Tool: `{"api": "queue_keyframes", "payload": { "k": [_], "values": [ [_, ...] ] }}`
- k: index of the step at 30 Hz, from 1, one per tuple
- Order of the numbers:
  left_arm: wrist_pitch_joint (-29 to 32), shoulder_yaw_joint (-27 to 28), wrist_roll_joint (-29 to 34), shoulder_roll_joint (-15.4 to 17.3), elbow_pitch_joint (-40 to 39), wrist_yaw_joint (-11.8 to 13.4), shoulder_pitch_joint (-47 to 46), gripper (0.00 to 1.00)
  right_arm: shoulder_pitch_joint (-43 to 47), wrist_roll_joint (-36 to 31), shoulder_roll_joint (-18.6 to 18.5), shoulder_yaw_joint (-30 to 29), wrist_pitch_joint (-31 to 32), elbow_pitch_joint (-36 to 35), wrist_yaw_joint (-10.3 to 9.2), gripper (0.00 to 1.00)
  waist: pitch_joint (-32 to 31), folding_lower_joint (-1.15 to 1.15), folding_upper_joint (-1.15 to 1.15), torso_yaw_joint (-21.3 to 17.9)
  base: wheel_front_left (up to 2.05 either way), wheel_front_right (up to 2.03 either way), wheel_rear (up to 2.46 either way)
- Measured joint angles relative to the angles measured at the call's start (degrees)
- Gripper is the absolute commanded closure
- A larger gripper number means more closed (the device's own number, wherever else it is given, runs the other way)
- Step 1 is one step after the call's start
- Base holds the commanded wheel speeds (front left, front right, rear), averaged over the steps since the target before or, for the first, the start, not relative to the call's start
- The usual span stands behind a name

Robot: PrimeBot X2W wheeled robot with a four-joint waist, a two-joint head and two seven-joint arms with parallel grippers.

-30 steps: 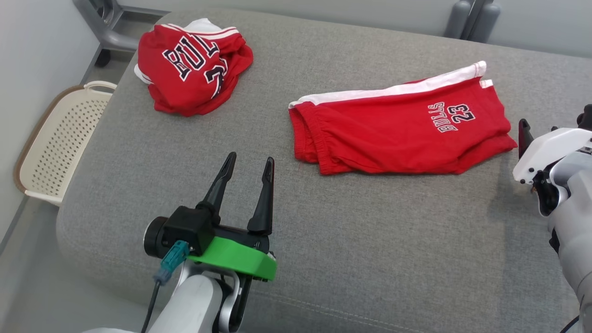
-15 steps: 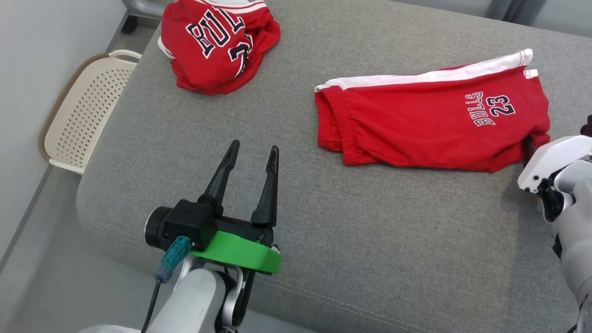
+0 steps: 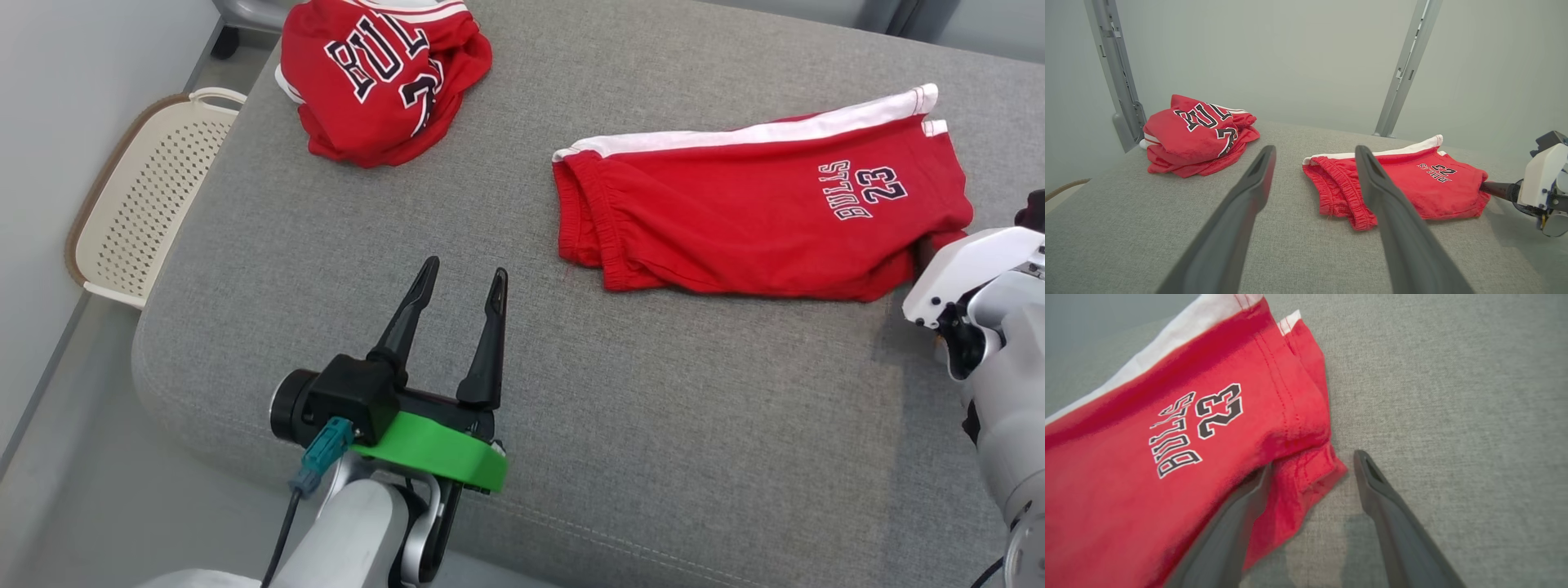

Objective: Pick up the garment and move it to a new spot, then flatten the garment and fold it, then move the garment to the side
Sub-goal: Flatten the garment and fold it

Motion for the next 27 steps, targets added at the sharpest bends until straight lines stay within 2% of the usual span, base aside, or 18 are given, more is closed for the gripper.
{"api": "queue_keyframes", "payload": {
  "k": [8, 16, 26, 27],
  "values": [
    [0.2, -0.1, -0.6, 0.1, 0.4, 0.1, 0.0, 0.0, 0.1, -4.8, -2.9, -3.3, 0.5, -1.9, -0.01, 0.0, -0.3, 0.0, 0.0, -0.8, 0.0, 0.0, 0.0],
    [0.2, -0.5, -1.0, 0.1, 0.7, 0.0, -0.1, 0.0, -1.7, -7.0, 0.8, -5.3, 0.4, -5.0, -0.01, 0.0, -0.1, 0.0, 0.0, -1.5, 0.0, 0.0, 0.0],
    [0.1, -1.0, -1.4, -0.1, 0.9, 0.0, -0.3, 0.0, 0.5, -11.6, 1.8, -10.6, 4.6, -5.9, -0.01, 0.0, 1.3, 0.0, 0.0, 0.1, 0.0, 0.0, 0.0],
    [0.1, -1.0, -1.4, -0.1, 0.9, 0.0, -0.3, 0.0, 0.5, -11.8, 2.2, -11.2, 4.9, -6.1, -0.01, 0.04, 1.4, 0.0, 0.0, 0.3, 0.0, 0.0, 0.0]
  ]
}}
